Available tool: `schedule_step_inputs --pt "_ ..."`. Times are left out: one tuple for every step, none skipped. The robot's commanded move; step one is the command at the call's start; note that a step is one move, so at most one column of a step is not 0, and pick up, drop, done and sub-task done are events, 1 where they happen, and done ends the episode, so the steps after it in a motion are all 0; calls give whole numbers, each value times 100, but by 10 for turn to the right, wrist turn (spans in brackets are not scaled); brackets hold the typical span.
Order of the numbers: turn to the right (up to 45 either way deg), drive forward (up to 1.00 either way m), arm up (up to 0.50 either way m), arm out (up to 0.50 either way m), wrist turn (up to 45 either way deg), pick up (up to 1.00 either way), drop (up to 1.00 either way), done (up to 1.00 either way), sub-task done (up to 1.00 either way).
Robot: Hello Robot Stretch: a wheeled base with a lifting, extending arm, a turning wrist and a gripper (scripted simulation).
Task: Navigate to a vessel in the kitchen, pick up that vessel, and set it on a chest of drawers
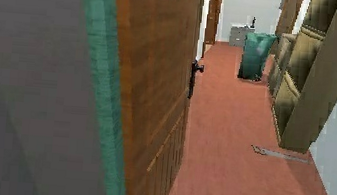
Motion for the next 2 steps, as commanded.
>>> schedule_step_inputs --pt "-450 0 0 0 0 0 0 0 0" --pt "450 0 0 0 0 0 0 0 0"
